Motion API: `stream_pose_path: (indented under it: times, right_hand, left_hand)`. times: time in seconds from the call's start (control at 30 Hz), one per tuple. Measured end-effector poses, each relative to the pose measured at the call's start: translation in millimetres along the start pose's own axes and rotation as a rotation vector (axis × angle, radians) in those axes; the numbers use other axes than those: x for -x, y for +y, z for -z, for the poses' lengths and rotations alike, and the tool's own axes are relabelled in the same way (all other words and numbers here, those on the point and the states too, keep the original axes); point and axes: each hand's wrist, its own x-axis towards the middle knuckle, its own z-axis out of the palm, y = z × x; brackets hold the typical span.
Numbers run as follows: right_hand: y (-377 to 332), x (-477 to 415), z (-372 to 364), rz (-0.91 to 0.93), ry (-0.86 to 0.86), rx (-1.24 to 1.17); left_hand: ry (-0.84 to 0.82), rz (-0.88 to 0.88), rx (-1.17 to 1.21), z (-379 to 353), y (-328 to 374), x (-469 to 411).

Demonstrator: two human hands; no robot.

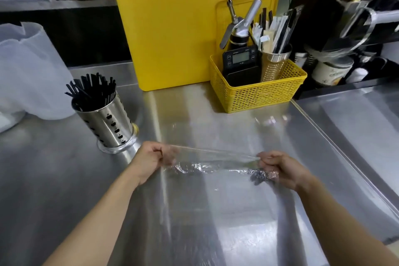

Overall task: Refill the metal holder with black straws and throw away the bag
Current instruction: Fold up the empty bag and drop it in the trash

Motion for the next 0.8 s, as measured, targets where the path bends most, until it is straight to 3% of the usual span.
stream_pose_path:
  times: [0.13, 0.3, 0.47, 0.57, 0.63, 0.73, 0.8]
  right_hand:
    - [-1.6, 1.8, -1.9, 0.018, -0.046, -0.035]
    - [-5.0, -4.7, -7.6, 0.019, -0.026, -0.075]
    - [-7.7, -13.2, -13.0, 0.191, 0.084, 0.033]
    - [-25.9, -14.5, -23.0, 0.408, 0.233, 0.332]
    - [-42.6, -12.3, -33.1, 0.498, 0.111, 0.574]
    - [-61.0, -10.7, -51.2, 0.356, -0.254, 0.810]
    - [-66.7, -8.3, -65.6, 0.288, -0.377, 0.908]
  left_hand:
    - [0.085, -0.001, 0.046, -3.0, -0.9, 0.2]
    - [0.021, 0.111, 0.344, -3.7, 1.0, 2.3]
    - [0.125, 0.077, 0.076, -12.2, -6.1, 3.4]
    - [0.129, 0.007, 0.042, -13.2, -2.4, 0.8]
    - [0.087, -0.040, -0.010, -15.7, 4.3, -2.5]
    - [-0.027, -0.143, -0.081, -21.5, 17.1, -5.9]
    - [-0.090, -0.188, -0.124, -25.1, 27.8, -5.3]
